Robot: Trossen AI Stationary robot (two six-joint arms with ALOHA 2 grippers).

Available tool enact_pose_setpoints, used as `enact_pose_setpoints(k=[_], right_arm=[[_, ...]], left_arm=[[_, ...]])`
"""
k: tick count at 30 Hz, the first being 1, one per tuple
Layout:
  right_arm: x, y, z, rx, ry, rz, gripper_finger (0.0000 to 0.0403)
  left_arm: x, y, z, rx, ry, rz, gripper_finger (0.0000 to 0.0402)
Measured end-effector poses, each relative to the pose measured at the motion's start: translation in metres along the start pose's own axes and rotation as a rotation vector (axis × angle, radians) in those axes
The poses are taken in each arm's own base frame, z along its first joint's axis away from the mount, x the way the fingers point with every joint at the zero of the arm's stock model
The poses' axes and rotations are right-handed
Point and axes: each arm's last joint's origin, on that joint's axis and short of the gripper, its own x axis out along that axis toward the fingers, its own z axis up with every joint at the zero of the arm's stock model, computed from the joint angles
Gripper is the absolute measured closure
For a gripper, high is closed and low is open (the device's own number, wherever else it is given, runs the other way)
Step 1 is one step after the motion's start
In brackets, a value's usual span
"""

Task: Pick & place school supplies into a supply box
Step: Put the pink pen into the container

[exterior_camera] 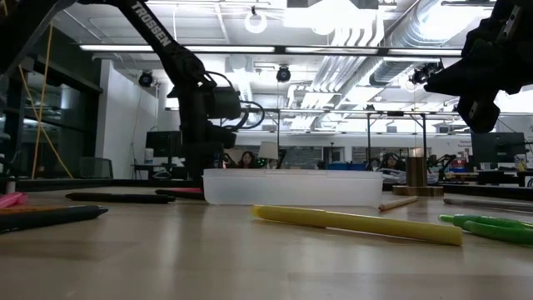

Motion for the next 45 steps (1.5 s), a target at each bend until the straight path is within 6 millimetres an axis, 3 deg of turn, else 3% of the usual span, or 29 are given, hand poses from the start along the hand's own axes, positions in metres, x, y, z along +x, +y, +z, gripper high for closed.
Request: enact_pose_setpoints(k=[20, 45], right_arm=[[0.0000, 0.0001, -0.0001, 0.004, 0.003, 0.003, 0.0391], [0.0000, 0.0001, -0.0001, 0.004, 0.004, 0.005, 0.0391]], left_arm=[[0.0005, 0.0010, 0.0017, -0.028, -0.016, 0.010, 0.0366], [-0.0044, 0.0018, 0.0002, -0.071, -0.011, 0.023, 0.0361]])
